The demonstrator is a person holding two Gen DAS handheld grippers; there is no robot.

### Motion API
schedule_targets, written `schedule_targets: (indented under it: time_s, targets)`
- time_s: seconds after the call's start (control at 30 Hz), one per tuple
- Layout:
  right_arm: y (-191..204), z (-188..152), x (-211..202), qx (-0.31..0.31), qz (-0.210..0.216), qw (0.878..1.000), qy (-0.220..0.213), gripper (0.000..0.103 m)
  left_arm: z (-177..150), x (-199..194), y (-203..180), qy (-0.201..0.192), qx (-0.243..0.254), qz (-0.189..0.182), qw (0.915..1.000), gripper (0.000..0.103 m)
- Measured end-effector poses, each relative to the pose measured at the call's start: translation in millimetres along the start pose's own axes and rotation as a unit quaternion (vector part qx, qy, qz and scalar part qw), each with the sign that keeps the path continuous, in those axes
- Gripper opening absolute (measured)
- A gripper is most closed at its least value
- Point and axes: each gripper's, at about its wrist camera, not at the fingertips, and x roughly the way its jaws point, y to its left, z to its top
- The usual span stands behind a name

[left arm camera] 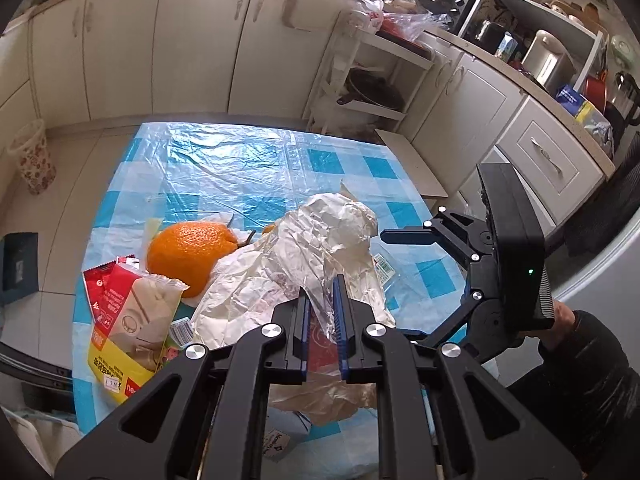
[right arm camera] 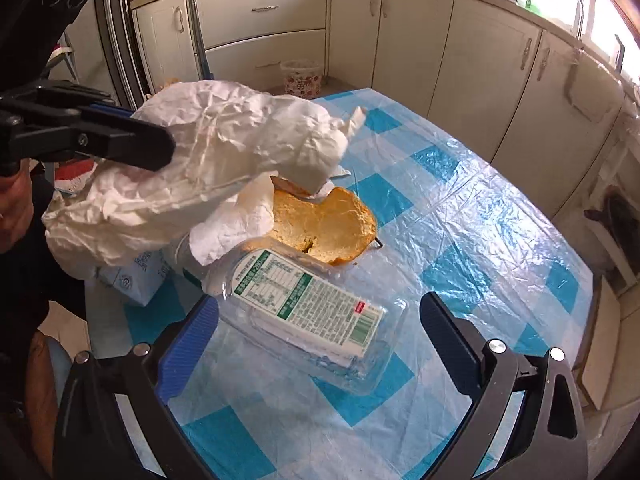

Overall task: Collect trash
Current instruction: 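Grasp the clear plastic bottle with the right tool while the left tool grasps the white plastic bag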

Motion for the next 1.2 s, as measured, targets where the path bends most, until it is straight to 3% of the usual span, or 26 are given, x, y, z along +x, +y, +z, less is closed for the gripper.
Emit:
schedule_targets:
  time_s: [0.23, 0.43, 0.63, 0.7, 0.77, 0.83, 0.97, 1.2]
  targets:
    - [18, -8, -15, -0.034, 0.108, 0.993, 0.042, 0.096, 5, 4, 19, -0.003, -0.036, 0.011, 0.9993, 0.010]
    - [22, 4, -13, -0.040, 0.040, 0.998, 0.018, 0.096, 4, -2, 19, -0.011, -0.038, 0.008, 0.9992, 0.010]
    - [43, 8, 30, -0.076, 0.051, 0.993, 0.072, 0.096, 3, -7, 21, -0.015, -0.040, 0.005, 0.9991, 0.010]
    - [49, 5, 37, -0.085, 0.053, 0.991, 0.092, 0.092, 3, -8, 21, -0.016, -0.039, 0.005, 0.9991, 0.010]
    - [50, 0, 36, -0.086, 0.052, 0.989, 0.110, 0.065, 2, -9, 21, -0.017, -0.037, 0.006, 0.9991, 0.010]
    - [46, -6, 31, -0.069, 0.063, 0.988, 0.122, 0.058, 2, -10, 19, -0.018, -0.035, 0.004, 0.9992, 0.010]
    - [38, -25, 16, -0.037, 0.064, 0.989, 0.126, 0.056, 0, -14, 16, -0.022, -0.029, -0.001, 0.9993, 0.010]
    - [6, -60, -18, 0.088, 0.064, 0.990, 0.087, 0.054, -5, -17, 2, -0.025, -0.010, -0.022, 0.9994, 0.010]
